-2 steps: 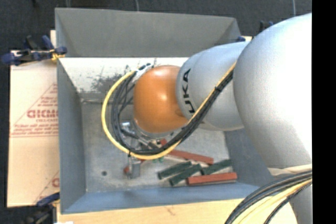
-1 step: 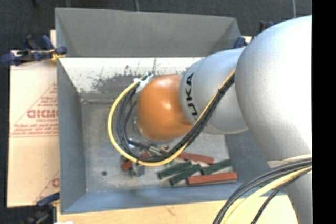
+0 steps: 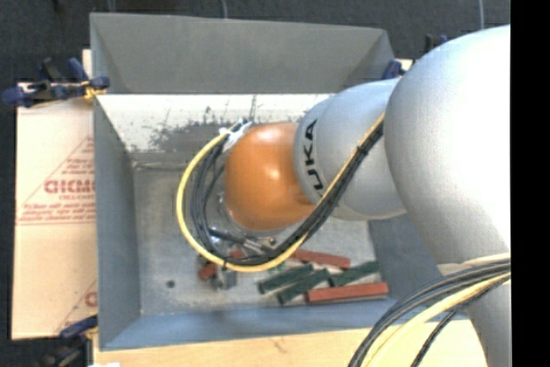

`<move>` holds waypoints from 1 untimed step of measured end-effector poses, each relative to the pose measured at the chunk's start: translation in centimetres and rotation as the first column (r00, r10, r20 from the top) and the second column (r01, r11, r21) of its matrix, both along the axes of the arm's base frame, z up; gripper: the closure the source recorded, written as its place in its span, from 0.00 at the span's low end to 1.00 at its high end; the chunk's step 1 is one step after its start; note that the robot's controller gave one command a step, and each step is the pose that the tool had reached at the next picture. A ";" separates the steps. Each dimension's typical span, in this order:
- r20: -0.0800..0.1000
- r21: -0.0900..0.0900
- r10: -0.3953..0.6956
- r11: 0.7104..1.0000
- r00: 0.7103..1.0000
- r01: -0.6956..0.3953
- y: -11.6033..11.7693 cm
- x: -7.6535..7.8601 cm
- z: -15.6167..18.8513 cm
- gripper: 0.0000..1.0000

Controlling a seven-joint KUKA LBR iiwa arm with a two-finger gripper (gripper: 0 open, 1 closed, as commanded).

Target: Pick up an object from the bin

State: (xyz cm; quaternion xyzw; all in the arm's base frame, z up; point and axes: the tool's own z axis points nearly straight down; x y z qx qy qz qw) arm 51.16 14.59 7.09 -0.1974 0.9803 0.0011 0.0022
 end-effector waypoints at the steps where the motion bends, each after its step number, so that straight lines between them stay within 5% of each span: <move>1: -0.008 -0.005 0.028 1.000 1.000 -0.029 0.6 -0.7 5.1 1.00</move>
Offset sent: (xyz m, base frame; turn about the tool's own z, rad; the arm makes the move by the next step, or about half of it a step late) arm 0.0315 -0.1029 0.0001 -0.0292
